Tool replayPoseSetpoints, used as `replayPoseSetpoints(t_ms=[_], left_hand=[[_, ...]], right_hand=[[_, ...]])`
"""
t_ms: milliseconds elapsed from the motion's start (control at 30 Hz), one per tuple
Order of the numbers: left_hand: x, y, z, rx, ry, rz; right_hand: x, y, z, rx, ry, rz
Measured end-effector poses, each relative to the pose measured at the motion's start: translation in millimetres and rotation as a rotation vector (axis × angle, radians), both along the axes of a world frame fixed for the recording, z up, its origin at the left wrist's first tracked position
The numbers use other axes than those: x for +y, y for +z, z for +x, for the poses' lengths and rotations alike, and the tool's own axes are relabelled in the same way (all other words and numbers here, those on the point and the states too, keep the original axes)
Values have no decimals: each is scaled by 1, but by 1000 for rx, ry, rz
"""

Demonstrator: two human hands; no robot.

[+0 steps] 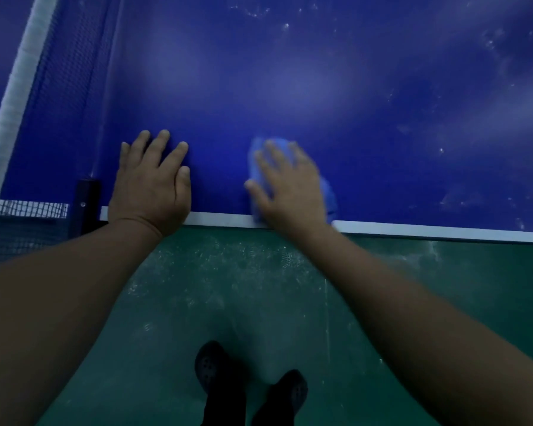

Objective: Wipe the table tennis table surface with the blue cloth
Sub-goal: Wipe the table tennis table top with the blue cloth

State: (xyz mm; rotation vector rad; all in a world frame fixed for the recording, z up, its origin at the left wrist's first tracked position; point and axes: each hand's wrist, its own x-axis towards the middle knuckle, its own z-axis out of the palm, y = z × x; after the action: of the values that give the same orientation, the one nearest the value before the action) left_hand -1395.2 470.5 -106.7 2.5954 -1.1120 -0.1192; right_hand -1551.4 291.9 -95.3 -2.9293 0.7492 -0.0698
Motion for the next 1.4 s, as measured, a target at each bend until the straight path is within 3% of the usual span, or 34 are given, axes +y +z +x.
replayPoseSetpoints(t_ms=[67, 133, 200, 333, 433, 467, 567, 633, 833, 900, 967, 1067, 1167, 1233, 1300, 1400], left_hand=[[0, 0, 1, -11, -1, -39], [1, -1, 0, -8, -2, -68], [1, -1, 0, -3, 0, -86], [1, -3, 1, -7, 1, -92], [0, -3, 1, 1, -7, -80], [1, -3, 1, 4, -9, -76], [1, -3, 1, 18, -3, -68], [1, -2, 1, 24, -3, -77], [-2, -1, -1, 24, 7, -88], [-1, -2, 0, 21, 6, -87], [-1, -3, -1, 26, 7, -98], [0, -2, 1, 34, 0, -117], [2, -2, 1, 51, 4, -145], [1, 0, 2, 72, 5, -148], [0, 1, 2, 94, -3, -139], [2, 2, 2, 88, 5, -117]], right_hand=[[27, 0, -8, 5, 218, 36], [12, 1, -34, -9, 275, 21], [-27, -4, -71, -1, 103, -53], [-108, -5, -150, 104, -463, -117], [-92, 1, -130, 84, -694, -59], [-73, 2, -114, 61, -641, -47], [-18, -1, -94, 58, -162, -42], [-27, -1, -111, 78, -59, -26], [-120, -12, -179, 205, -530, -166], [-121, -7, -156, 168, -636, -132], [-109, -3, -115, 143, -604, -127], [-50, -1, -44, 73, -265, -180], [20, 7, -17, 95, 161, -77], [6, 9, -23, 53, 327, -89], [-39, 3, -38, 33, 194, -141], [-95, 2, -39, 99, -193, -73]])
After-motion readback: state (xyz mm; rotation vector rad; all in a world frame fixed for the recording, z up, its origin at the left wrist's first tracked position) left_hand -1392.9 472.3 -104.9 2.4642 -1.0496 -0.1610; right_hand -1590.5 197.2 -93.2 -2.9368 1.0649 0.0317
